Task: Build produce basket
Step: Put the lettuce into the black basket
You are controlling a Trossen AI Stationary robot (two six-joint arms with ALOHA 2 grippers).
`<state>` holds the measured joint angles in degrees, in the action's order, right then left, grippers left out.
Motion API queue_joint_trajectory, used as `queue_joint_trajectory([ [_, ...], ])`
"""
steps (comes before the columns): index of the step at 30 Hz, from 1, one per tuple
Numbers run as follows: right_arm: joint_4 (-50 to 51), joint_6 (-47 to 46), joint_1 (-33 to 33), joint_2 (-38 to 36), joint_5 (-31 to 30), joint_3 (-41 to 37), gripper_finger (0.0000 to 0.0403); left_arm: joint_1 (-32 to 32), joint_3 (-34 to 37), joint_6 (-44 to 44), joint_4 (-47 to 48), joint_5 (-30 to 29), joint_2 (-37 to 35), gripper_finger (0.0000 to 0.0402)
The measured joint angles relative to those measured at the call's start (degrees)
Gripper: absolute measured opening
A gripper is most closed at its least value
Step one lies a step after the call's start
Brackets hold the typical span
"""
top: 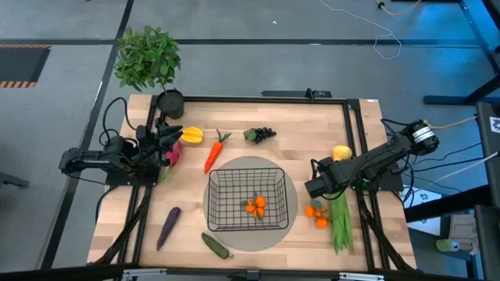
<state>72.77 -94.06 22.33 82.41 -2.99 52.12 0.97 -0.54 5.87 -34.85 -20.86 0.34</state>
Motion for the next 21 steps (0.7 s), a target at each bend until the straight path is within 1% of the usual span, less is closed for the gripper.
queue_joint_trajectory([
  [4, 0.79, -0.63, -0.01, 0.00, 0.04, 0.00, 0.0184, 0.00, 0.00, 0.00, 0.00, 0.00, 0.02, 0.0105],
  [6, 1.39, -2.73, 0.02, 0.28, 0.31, 0.00, 0.0189, 0.00, 0.00, 0.00, 0.00, 0.00, 0.02, 0.0105],
  [10, 0.79, -3.43, 0.07, 2.40, 1.78, -1.07, 0.0190, 0.02, 0.00, -0.01, 0.00, 0.00, 0.01, 0.0105],
  [13, -3.15, -3.38, 0.07, 4.25, 5.26, -4.25, 0.0190, 0.02, 0.00, 0.00, 0.00, 0.00, 0.00, 0.0105],
  [17, -3.81, -3.80, -0.04, 5.20, 8.23, -7.82, 0.0190, 0.01, 0.00, 0.00, 0.01, 0.00, 0.00, 0.0105],
  [21, -5.50, -5.19, -0.30, 4.88, 7.91, -8.59, 0.0189, 0.02, 0.00, 0.00, 0.11, 0.00, 0.02, 0.0105],
])
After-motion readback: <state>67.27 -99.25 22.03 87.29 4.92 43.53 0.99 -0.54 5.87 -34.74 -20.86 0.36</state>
